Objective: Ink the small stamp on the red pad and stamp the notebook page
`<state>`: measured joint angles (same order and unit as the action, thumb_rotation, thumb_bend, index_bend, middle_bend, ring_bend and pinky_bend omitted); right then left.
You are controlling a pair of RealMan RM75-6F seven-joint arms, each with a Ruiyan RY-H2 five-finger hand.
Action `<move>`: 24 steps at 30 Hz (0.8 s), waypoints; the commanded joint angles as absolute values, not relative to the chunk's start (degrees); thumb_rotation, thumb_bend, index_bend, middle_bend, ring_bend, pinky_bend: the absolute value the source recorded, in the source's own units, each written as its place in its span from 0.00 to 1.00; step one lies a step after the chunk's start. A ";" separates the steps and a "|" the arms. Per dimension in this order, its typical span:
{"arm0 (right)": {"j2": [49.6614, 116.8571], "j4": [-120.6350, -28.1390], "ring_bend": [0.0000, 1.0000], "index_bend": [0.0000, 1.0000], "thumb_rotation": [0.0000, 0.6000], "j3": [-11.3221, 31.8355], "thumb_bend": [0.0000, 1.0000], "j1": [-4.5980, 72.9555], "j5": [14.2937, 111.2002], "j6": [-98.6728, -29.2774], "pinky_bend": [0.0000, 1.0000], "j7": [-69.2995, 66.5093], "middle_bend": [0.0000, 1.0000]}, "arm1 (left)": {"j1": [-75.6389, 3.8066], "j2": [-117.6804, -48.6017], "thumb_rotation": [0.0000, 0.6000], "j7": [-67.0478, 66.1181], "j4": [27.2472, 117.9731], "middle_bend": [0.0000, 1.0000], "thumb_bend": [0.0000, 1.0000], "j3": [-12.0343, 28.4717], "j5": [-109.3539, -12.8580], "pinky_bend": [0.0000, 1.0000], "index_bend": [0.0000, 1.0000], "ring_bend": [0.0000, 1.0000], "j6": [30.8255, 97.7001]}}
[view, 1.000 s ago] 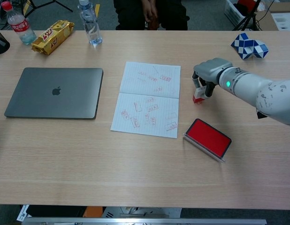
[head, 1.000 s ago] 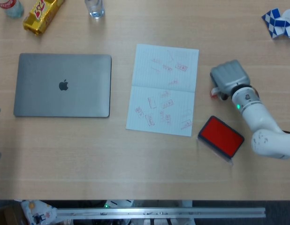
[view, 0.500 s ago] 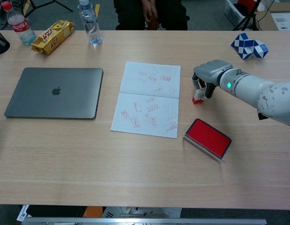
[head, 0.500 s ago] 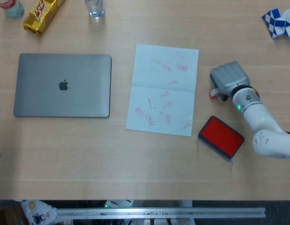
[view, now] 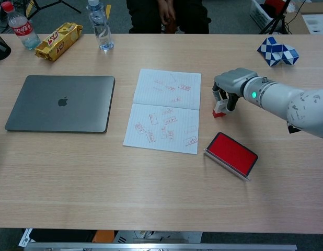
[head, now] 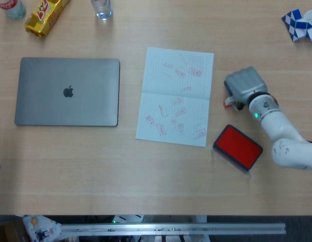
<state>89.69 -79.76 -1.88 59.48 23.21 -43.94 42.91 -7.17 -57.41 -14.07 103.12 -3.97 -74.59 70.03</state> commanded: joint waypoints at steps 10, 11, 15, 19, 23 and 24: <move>89.32 -80.42 0.53 0.64 1.00 -2.65 0.33 60.04 23.28 -43.99 0.35 42.68 0.60 | -7.26 -57.46 1.00 -14.14 103.08 0.00 0.21 -4.04 -74.61 0.02 0.00 0.01 69.97; 89.33 -80.47 0.52 0.64 1.00 -2.72 0.33 60.05 23.40 -44.06 0.35 42.62 0.60 | -7.27 -57.46 1.00 -14.15 103.08 0.00 0.21 -4.05 -74.59 0.02 0.00 0.01 69.96; 89.42 -80.58 0.52 0.62 1.00 -2.86 0.33 60.02 23.94 -44.47 0.34 42.40 0.59 | -7.24 -57.44 1.00 -14.09 103.06 0.00 0.21 -4.06 -74.60 0.02 0.00 0.01 70.04; 89.36 -80.60 0.52 0.61 1.00 -2.88 0.32 59.93 24.59 -44.92 0.34 42.11 0.59 | -7.27 -57.44 1.00 -14.14 103.03 0.00 0.21 -4.09 -74.52 0.02 0.00 0.01 69.97; 89.25 -80.77 0.51 0.60 1.00 -2.99 0.32 59.91 24.76 -44.89 0.34 41.99 0.58 | -7.35 -57.48 1.00 -14.21 102.99 0.00 0.21 -4.10 -74.49 0.02 0.00 0.01 69.85; 89.23 -80.79 0.51 0.60 1.00 -3.04 0.32 59.93 24.70 -44.81 0.34 41.99 0.58 | -7.37 -57.47 1.00 -14.19 103.01 0.00 0.21 -4.10 -74.51 0.02 0.00 0.01 69.84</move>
<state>89.25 -80.77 -3.03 59.93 24.72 -44.83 42.00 -7.37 -57.47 -14.18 103.01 -4.10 -74.52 69.84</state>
